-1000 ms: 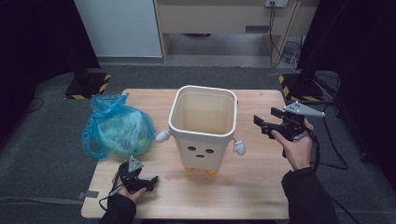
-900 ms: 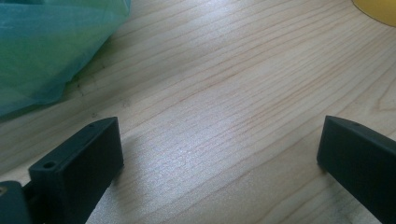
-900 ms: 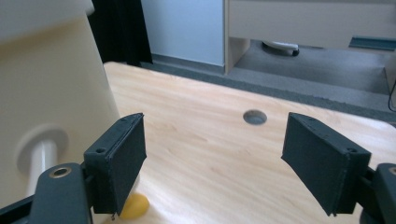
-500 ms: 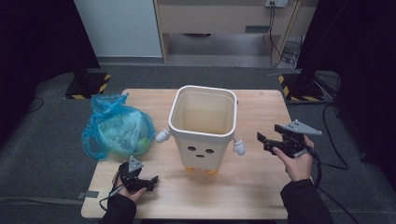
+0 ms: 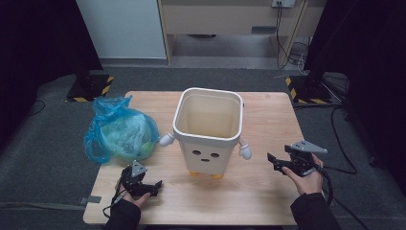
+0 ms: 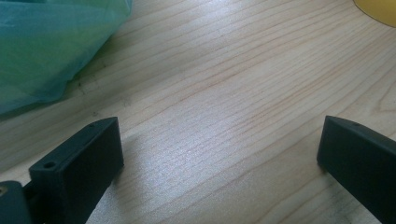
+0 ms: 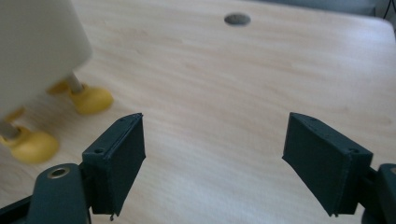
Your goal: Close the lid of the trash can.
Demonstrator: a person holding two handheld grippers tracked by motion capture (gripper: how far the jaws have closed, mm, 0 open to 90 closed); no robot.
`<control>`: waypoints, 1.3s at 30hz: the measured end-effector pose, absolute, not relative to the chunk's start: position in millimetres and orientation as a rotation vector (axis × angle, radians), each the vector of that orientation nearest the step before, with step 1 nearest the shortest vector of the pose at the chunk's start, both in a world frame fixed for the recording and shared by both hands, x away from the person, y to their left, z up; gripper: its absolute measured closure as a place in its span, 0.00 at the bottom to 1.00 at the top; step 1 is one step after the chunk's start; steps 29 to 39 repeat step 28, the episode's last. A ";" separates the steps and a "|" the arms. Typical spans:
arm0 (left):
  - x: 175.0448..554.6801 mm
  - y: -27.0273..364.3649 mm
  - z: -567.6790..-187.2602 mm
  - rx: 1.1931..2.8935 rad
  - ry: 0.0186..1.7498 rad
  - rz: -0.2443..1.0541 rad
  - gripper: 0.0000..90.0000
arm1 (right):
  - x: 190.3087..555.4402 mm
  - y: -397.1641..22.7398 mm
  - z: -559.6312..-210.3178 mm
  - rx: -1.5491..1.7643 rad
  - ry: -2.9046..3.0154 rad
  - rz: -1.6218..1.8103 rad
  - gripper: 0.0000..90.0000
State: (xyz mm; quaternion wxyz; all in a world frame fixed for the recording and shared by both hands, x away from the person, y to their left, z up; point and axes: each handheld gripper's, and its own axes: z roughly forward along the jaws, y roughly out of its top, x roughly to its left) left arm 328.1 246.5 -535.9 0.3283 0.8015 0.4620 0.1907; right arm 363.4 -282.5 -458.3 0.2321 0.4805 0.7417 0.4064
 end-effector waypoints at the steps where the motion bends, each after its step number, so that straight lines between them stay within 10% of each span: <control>1: 328.1 246.5 -535.8 2.098 1.209 0.499 0.00 | 362.0 -284.2 -463.3 1.326 2.043 1.094 0.22; 39: 328.6 247.5 -535.4 2.105 1.202 0.489 0.00 | 342.8 -333.1 -535.2 1.520 2.058 0.843 0.07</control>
